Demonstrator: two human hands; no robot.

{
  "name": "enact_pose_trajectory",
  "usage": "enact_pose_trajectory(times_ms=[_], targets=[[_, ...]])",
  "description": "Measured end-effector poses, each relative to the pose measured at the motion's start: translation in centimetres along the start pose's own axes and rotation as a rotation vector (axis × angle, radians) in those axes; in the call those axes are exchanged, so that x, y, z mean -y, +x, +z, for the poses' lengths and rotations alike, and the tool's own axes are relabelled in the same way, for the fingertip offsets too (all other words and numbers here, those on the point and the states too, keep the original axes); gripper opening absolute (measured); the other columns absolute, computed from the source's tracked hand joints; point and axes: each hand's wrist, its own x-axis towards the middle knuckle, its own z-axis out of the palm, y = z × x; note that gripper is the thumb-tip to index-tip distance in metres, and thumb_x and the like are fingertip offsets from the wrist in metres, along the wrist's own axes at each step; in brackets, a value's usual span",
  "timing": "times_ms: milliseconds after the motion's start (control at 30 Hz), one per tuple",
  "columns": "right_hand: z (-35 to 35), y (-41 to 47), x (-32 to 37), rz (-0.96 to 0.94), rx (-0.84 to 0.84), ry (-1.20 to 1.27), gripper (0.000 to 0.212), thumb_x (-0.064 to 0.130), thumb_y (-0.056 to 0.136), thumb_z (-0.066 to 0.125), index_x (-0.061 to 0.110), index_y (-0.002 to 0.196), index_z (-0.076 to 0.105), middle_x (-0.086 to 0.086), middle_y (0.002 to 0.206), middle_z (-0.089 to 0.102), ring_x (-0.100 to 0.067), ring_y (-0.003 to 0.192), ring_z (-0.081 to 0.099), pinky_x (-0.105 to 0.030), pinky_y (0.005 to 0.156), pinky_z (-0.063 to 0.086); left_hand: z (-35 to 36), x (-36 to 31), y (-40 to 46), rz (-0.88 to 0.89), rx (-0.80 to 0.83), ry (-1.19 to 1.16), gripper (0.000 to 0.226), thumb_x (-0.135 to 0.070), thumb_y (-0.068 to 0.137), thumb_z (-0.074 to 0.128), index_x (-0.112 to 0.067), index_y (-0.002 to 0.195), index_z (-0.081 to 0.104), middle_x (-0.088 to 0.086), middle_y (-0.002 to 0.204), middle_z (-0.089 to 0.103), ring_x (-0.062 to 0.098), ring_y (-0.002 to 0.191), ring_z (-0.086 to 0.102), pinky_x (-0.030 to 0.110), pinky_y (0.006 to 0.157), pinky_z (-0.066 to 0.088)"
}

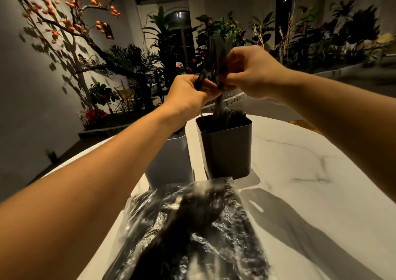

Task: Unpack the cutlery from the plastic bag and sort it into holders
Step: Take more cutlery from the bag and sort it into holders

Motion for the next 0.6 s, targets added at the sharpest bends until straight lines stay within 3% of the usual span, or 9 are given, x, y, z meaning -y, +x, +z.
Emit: enact_pose_trajectory(times_ms=[133,267,367,500,600], targets=[[0.9,1.2,-1.6,0.022,0.008,-0.051,0.018,0.01,0.091,0.067,0.019,0.106,0.064,0.001,0.099,0.069,-0.008,0.088,0.067,-0.016,0.063,0.053,0.3,1.2,0.7,-0.064,-0.014,0.056,0.01,-0.002,0.09,0.07,0.001,0.1,0.071,-0.001,0.076,0.065,-0.006,0.041,0.054,0.005,0.043,0.039],[2.2,1.5,-3.6,0.129,0.139,-0.17,0.019,0.017,0.087,0.073,0.016,0.105,0.069,-0.002,0.1,0.071,-0.015,0.092,0.068,-0.029,0.078,0.057,0.4,3.0,1.2,-0.234,0.012,0.116,0.004,-0.009,0.093,0.066,-0.009,0.097,0.065,-0.001,0.066,0.048,0.008,0.044,0.038,0.02,0.039,0.033],[2.4,1.4,-4.9,0.233,0.182,-0.219,0.043,0.024,0.084,0.077,0.016,0.124,0.063,-0.004,0.115,0.066,-0.022,0.103,0.064,-0.039,0.092,0.056,-0.3,3.3,1.6,-0.374,-0.02,-0.054,0.008,-0.017,0.095,0.057,-0.016,0.1,0.05,-0.002,0.06,0.033,0.011,0.045,0.027,0.022,0.039,0.024],[1.5,1.1,-4.7,0.193,0.0,-0.168,0.024,0.019,0.095,0.064,0.02,0.119,0.066,-0.003,0.106,0.068,-0.021,0.094,0.066,-0.032,0.077,0.059,-1.1,2.8,0.9,-0.457,0.097,-0.295,0.029,-0.038,0.105,0.043,-0.011,0.095,0.05,-0.004,0.059,0.028,0.007,0.041,0.022,0.02,0.038,0.02],[1.8,0.2,-3.0,0.234,0.06,0.093,0.024,0.033,0.099,0.057,0.016,0.111,0.07,-0.002,0.099,0.068,-0.013,0.079,0.059,-0.023,0.059,0.049,-1.5,2.5,-0.7,-0.391,0.235,-0.363,0.035,-0.04,0.108,0.036,-0.01,0.105,0.054,-0.004,0.061,0.029,0.007,0.043,0.024,0.02,0.041,0.021]])
